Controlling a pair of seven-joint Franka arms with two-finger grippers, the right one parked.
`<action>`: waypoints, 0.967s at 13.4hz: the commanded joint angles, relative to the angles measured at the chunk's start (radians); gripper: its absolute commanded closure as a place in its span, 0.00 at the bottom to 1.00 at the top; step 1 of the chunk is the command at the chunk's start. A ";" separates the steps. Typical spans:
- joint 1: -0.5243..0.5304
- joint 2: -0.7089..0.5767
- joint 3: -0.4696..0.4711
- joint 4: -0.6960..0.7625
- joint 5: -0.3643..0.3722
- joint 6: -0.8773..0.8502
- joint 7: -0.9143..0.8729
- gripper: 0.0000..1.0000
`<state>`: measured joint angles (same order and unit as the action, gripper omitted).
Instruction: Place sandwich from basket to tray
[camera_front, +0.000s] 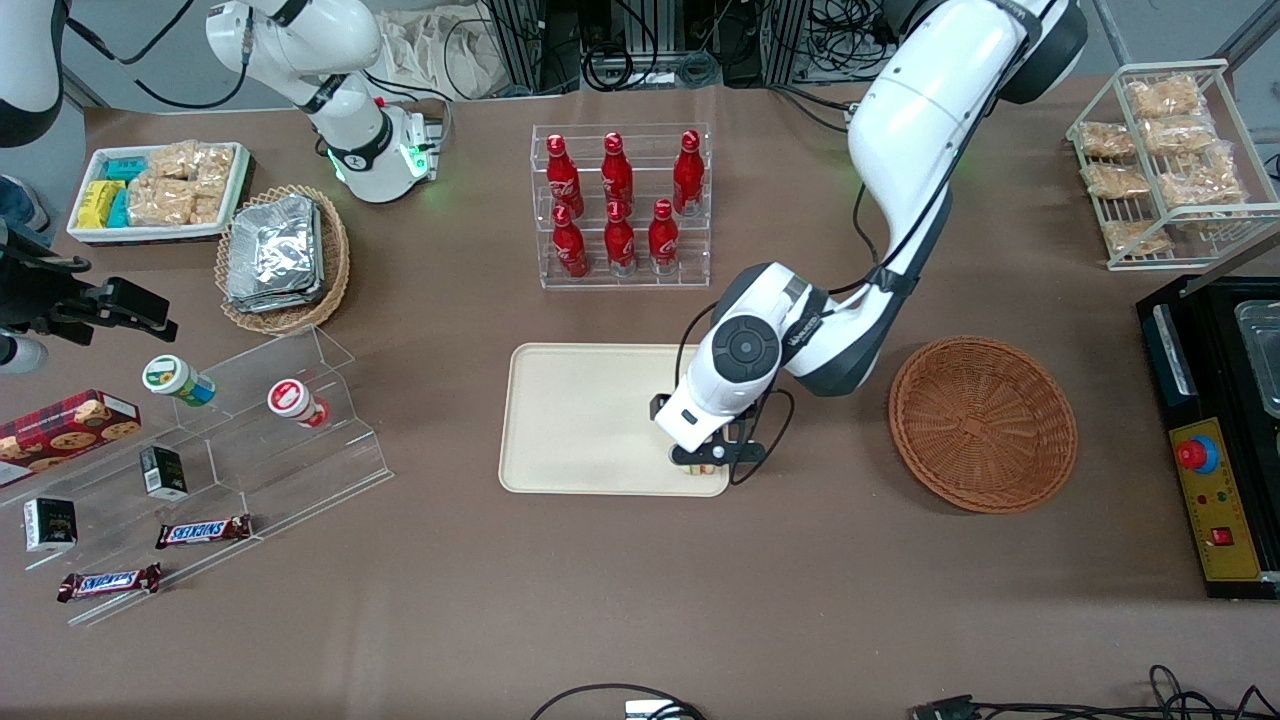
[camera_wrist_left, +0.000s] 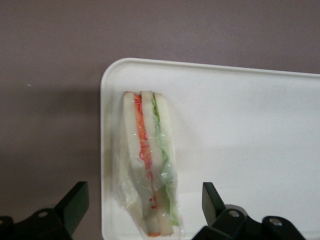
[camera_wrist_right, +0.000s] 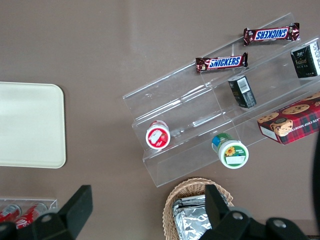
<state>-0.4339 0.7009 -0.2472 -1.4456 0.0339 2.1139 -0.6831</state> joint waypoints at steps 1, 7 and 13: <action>0.001 -0.079 0.019 -0.025 0.021 -0.060 -0.021 0.00; 0.052 -0.357 0.020 -0.421 0.029 0.038 0.054 0.00; 0.177 -0.497 0.019 -0.562 0.026 0.008 0.195 0.00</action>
<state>-0.3016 0.2636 -0.2243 -1.9672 0.0560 2.1296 -0.5203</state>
